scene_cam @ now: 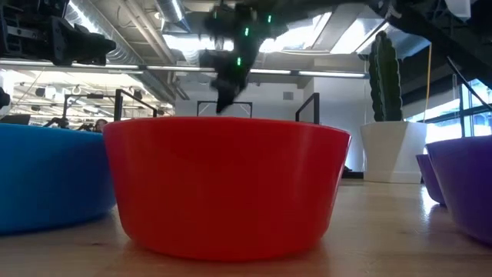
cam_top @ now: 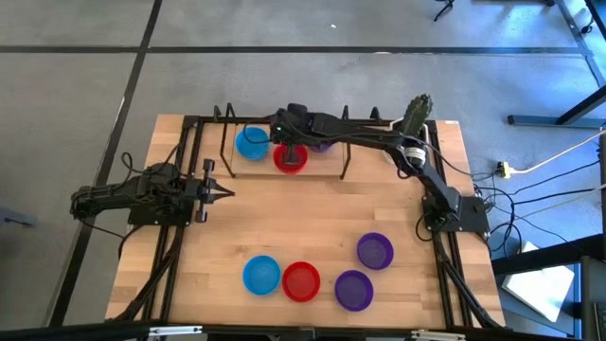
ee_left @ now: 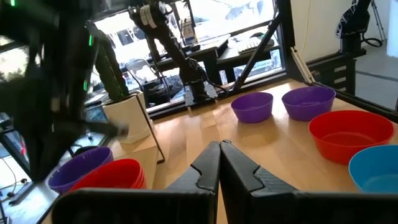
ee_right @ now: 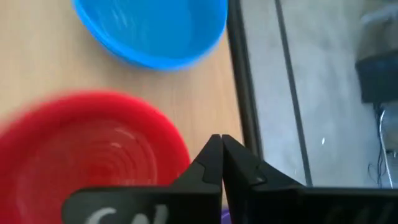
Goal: Pick & Place Mini bowls
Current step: Stack the violet bowl on top of the violet bowls on the shelf
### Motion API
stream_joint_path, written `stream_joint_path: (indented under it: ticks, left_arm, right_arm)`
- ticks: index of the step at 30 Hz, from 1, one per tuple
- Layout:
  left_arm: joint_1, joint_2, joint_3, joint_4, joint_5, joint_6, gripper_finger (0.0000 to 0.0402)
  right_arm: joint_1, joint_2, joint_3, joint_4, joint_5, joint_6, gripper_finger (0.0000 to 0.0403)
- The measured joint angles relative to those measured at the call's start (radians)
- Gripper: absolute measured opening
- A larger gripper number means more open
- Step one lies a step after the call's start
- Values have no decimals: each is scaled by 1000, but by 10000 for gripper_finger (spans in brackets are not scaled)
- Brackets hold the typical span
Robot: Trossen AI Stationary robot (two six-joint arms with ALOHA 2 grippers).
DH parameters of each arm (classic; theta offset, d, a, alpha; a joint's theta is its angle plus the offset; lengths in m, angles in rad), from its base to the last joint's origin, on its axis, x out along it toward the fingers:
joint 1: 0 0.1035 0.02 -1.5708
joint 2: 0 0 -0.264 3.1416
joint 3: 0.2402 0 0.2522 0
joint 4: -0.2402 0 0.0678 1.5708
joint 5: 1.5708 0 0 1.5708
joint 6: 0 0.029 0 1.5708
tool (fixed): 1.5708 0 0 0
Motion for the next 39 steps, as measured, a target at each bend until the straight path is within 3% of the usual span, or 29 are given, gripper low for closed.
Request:
stream_joint_path:
  ticks: [2, 6, 8, 14, 19, 25, 28, 31, 34, 37, 39]
  left_arm:
    - [0, 0, 0, 0, -1, 0, 3]
    - [0, 0, 0, -5, -10, 0, 3]
    - [0, 0, 0, -11, -17, 0, 3]
    - [0, 0, 0, -20, -36, -5, 3]
    - [0, 0, 0, -19, -42, 0, 3]
    - [0, 0, 0, -19, -43, -8, 3]
    - [0, 0, 0, -19, -43, -12, 3]
    - [0, 0, 0, -19, -44, -12, 3]
    - [0, 0, 0, -19, -44, -12, 3]
    - [0, 0, 0, -19, -44, -17, 3]
    - [0, 0, 0, -18, -44, -17, 3]
  right_arm:
    - [26, -26, 36, -12, -65, 3, 3]
    - [71, -129, 51, 101, -472, 34, 2]
    - [104, -189, 51, 173, -601, 70, 2]
    - [238, -410, 44, 184, -640, 99, 1]
    - [430, -582, 42, 75, -425, 107, 1]
    - [770, -720, 40, -46, -152, 144, 1]
    - [959, -763, 12, -64, 73, 152, 0]
    - [1095, -812, -80, -64, 330, 191, 0]
    - [1169, -880, -218, -67, 514, 251, 0]
    - [1210, -984, -386, -71, 671, 330, 0]
    - [1217, -1075, -498, -75, 716, 372, 0]
